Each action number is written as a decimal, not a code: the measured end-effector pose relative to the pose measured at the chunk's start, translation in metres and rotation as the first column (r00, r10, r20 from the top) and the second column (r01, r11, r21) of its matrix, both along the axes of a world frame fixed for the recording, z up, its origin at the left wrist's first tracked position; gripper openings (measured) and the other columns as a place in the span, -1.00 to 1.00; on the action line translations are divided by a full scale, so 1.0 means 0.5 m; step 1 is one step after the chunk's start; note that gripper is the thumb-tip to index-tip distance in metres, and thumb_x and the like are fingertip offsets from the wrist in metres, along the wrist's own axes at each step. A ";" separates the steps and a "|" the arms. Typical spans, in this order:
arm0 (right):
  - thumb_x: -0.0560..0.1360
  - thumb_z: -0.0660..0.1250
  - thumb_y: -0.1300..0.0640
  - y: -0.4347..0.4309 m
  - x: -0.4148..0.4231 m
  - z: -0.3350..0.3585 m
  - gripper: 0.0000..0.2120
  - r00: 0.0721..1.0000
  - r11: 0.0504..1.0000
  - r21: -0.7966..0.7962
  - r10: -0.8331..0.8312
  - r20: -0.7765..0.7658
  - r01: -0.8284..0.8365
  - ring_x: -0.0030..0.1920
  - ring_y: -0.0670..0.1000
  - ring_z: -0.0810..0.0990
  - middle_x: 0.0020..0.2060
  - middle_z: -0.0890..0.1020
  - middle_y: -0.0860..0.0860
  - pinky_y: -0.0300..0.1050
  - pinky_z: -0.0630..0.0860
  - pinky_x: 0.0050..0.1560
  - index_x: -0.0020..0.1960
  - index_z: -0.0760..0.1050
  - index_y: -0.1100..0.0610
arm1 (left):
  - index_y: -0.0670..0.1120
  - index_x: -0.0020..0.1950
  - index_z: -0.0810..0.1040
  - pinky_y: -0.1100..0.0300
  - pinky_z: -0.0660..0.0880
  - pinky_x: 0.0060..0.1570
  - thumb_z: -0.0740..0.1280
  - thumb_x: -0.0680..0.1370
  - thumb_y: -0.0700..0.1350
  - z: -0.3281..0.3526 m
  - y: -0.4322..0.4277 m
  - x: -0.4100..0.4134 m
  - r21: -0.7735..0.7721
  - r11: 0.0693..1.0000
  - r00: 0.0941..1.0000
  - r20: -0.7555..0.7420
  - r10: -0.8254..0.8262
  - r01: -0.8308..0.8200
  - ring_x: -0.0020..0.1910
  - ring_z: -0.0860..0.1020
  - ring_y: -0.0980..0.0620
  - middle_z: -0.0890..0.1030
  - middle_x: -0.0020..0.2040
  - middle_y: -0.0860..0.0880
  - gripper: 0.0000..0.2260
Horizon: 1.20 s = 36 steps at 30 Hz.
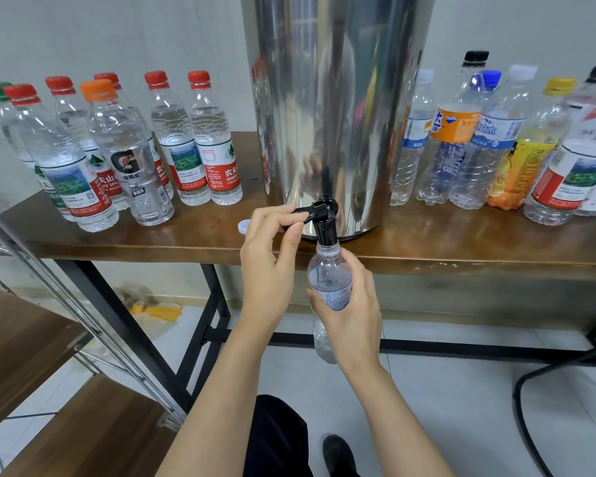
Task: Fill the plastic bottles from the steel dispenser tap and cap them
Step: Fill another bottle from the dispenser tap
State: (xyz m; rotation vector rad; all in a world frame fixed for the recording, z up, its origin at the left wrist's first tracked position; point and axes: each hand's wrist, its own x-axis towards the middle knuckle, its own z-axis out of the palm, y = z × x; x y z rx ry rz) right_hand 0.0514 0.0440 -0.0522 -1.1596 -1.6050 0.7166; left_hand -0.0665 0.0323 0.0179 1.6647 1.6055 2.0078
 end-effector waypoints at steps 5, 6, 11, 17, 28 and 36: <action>0.43 0.53 0.04 0.002 0.000 -0.004 -0.31 1.000 1.000 0.025 -0.004 0.021 0.004 0.11 -0.22 0.44 0.23 0.40 -0.22 -0.18 0.42 -0.09 0.45 0.28 -0.18 | 0.00 0.07 0.61 0.21 0.45 0.20 0.28 0.63 -0.21 -0.001 0.002 0.001 -0.002 1.000 1.000 0.001 0.002 -0.002 0.19 0.52 0.20 0.55 0.11 0.09 -0.84; 0.42 0.53 0.04 0.003 0.000 -0.005 -0.30 1.000 1.000 0.027 -0.008 0.029 0.007 0.06 -0.24 0.42 0.20 0.37 -0.22 -0.18 0.42 -0.11 0.45 0.28 -0.18 | 0.00 0.07 0.61 0.21 0.45 0.20 0.29 0.63 -0.21 -0.001 0.002 0.001 -0.003 1.000 1.000 0.000 0.002 -0.002 0.19 0.52 0.20 0.55 0.12 0.10 -0.84; 0.43 0.53 0.05 0.002 0.003 -0.004 -0.31 1.000 1.000 0.009 0.010 0.005 -0.010 0.05 -0.27 0.40 0.17 0.37 -0.24 -0.20 0.40 -0.08 0.46 0.29 -0.17 | -0.01 0.06 0.62 0.18 0.46 0.20 0.29 0.63 -0.21 -0.003 0.002 0.001 -0.007 1.000 1.000 0.002 0.008 -0.008 0.19 0.52 0.19 0.55 0.12 0.11 -0.85; 0.42 0.53 0.06 -0.001 0.001 -0.002 -0.31 1.000 1.000 0.003 0.020 -0.023 -0.020 0.09 -0.28 0.41 0.23 0.42 -0.20 -0.21 0.39 -0.05 0.45 0.31 -0.16 | -0.01 0.07 0.62 0.24 0.44 0.20 0.29 0.63 -0.21 -0.001 0.001 0.001 -0.009 1.000 1.000 0.002 0.004 -0.004 0.19 0.51 0.21 0.55 0.12 0.10 -0.85; 0.41 0.54 0.08 0.001 0.004 0.000 -0.31 0.998 0.999 -0.016 0.038 -0.049 -0.039 0.11 -0.31 0.41 0.23 0.43 -0.23 -0.42 0.35 -0.05 0.43 0.32 -0.19 | -0.03 0.06 0.62 0.25 0.44 0.19 0.29 0.62 -0.24 -0.003 0.002 0.001 -0.009 1.000 1.000 0.013 -0.001 0.001 0.19 0.52 0.19 0.56 0.12 0.03 -0.84; 0.41 0.54 0.09 0.002 0.006 0.001 -0.31 0.997 0.998 -0.021 0.052 -0.053 -0.053 0.11 -0.37 0.40 0.24 0.44 -0.23 -0.54 0.35 -0.04 0.44 0.32 -0.18 | -0.02 0.06 0.62 0.26 0.44 0.18 0.29 0.62 -0.21 -0.002 0.000 0.000 -0.013 1.000 1.000 0.014 -0.006 0.006 0.18 0.52 0.21 0.56 0.12 0.05 -0.85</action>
